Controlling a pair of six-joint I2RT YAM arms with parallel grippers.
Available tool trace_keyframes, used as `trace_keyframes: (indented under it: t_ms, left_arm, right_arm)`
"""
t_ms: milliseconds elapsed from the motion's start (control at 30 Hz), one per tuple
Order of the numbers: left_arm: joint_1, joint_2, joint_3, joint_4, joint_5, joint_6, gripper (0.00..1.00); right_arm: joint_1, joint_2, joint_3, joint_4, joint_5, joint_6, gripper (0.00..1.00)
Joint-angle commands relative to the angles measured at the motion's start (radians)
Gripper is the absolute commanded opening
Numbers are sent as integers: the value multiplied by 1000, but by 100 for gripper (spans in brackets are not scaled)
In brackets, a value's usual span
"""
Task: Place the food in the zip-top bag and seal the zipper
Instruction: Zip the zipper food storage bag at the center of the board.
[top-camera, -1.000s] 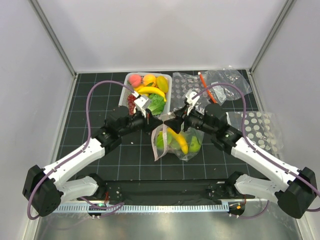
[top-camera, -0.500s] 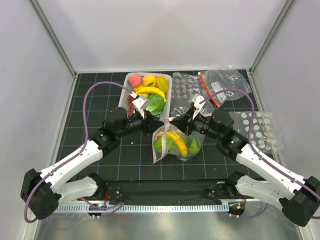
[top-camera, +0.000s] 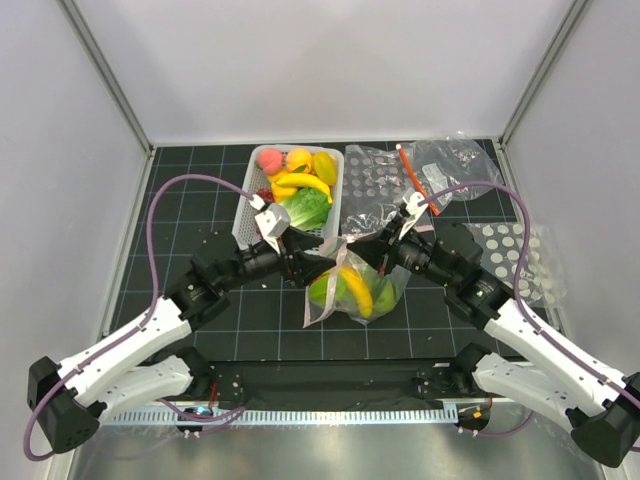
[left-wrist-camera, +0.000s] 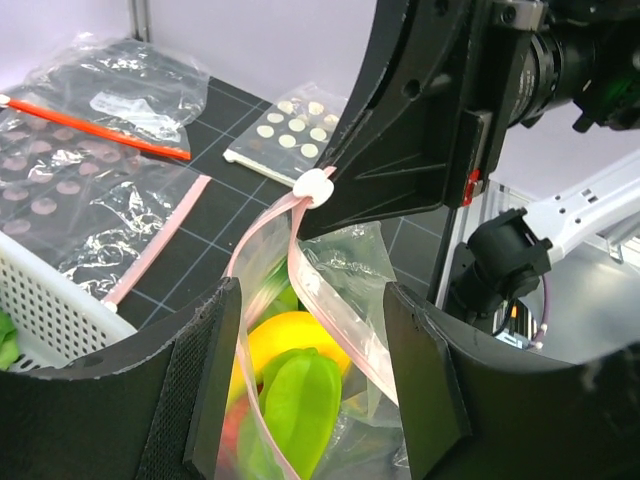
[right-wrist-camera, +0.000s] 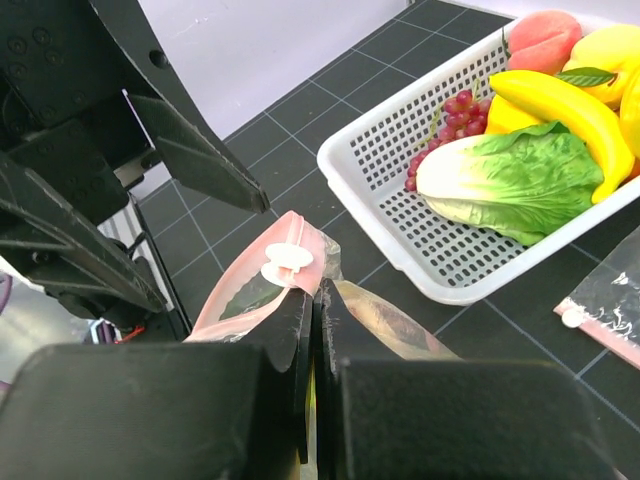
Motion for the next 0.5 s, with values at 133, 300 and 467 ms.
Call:
trace_keyframes:
  t_ms: [133, 300, 467]
  left_arm:
    - [-59, 29, 19, 38, -35, 83, 62]
    - [-93, 52, 36, -6, -98, 114, 60]
    - [-120, 93, 62, -25, -89, 116, 42]
  right_arm:
    - [12, -68, 29, 32, -11, 84, 1]
    - [10, -88, 22, 30, -4, 83, 1]
    - [12, -85, 19, 32, 10, 91, 1]
